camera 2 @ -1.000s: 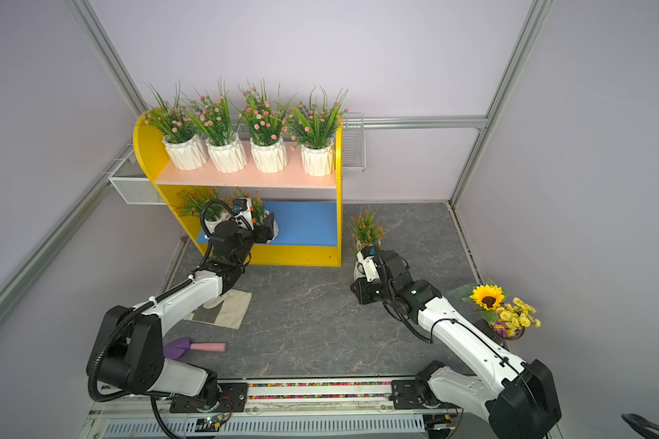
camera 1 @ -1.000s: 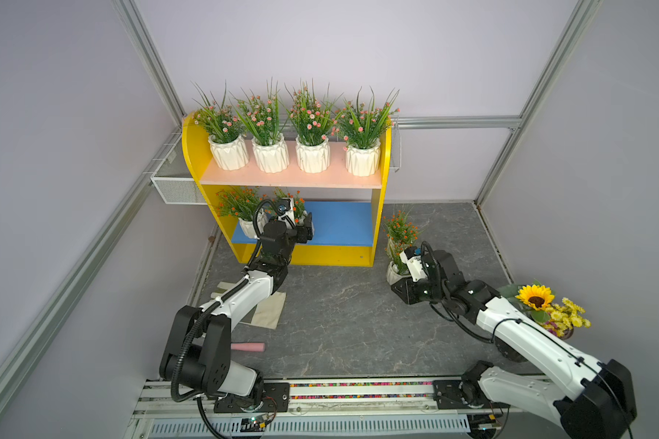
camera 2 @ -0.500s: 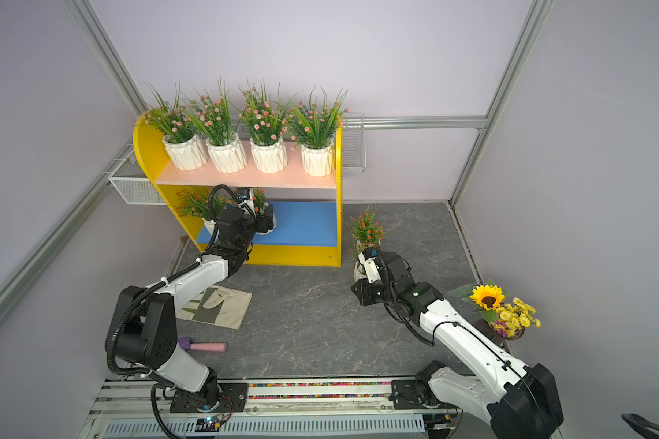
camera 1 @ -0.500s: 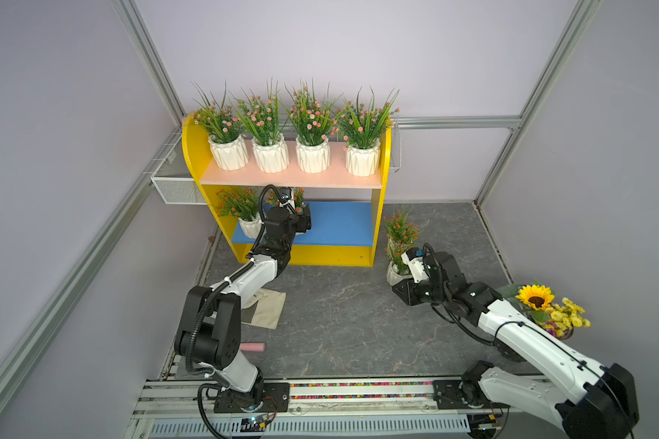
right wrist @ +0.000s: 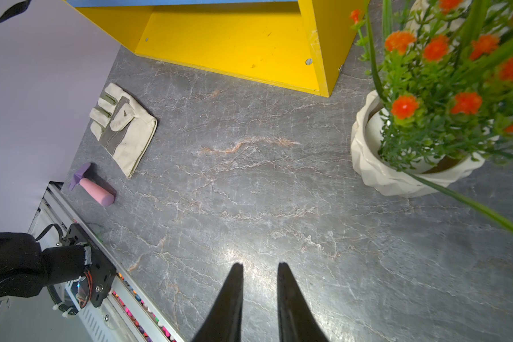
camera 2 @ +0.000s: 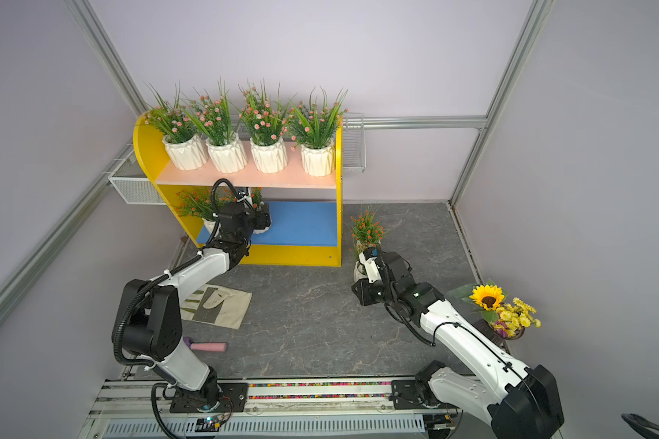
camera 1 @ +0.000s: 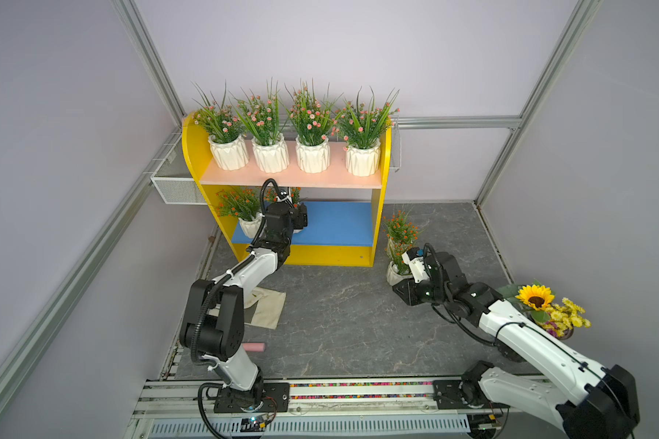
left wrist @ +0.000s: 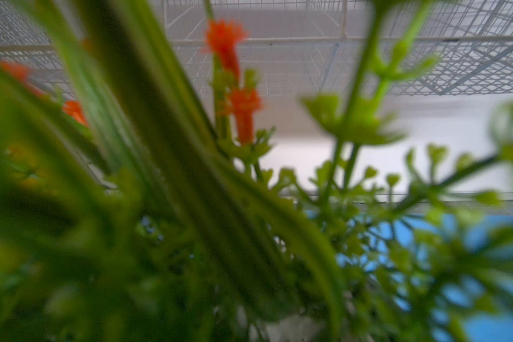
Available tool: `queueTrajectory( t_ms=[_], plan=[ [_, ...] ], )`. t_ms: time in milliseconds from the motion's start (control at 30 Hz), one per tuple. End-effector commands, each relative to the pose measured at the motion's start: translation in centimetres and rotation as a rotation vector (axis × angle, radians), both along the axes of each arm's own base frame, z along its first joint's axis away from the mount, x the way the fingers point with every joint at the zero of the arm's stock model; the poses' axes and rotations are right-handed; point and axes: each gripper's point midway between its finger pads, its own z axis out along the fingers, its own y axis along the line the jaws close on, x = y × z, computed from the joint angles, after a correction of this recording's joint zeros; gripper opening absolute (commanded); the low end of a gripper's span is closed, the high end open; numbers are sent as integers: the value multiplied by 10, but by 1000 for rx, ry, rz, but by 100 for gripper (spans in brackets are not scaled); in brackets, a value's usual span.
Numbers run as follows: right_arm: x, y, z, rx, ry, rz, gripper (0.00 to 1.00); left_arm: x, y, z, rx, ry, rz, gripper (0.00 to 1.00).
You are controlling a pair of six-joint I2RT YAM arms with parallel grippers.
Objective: Place the baby's breath potted plants on the rack by color
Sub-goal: Place the baby's breath potted plant on the rack.
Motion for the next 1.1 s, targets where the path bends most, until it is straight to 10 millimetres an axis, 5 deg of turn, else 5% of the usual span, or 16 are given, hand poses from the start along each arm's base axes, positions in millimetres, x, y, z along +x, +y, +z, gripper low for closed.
queueTrajectory(
  t_ms=[0, 167, 400, 833, 1067],
  plan=[
    [2, -4, -4, -2, 4, -23, 24, 8, 6, 46, -22, -111, 40, 34],
    [2, -5, -5, -2, 4, -24, 24, 10, 9, 42, -15, -93, 58, 38],
    [2, -5, -6, -5, 6, -26, 25, 14, 9, 33, -17, -58, 70, 56],
    [2, -7, -5, -8, 5, -29, 26, 19, 10, 17, -14, -7, 85, 65],
    [1, -7, -5, -10, 3, -28, 27, 16, 11, 16, -19, -10, 90, 92]
  ],
)
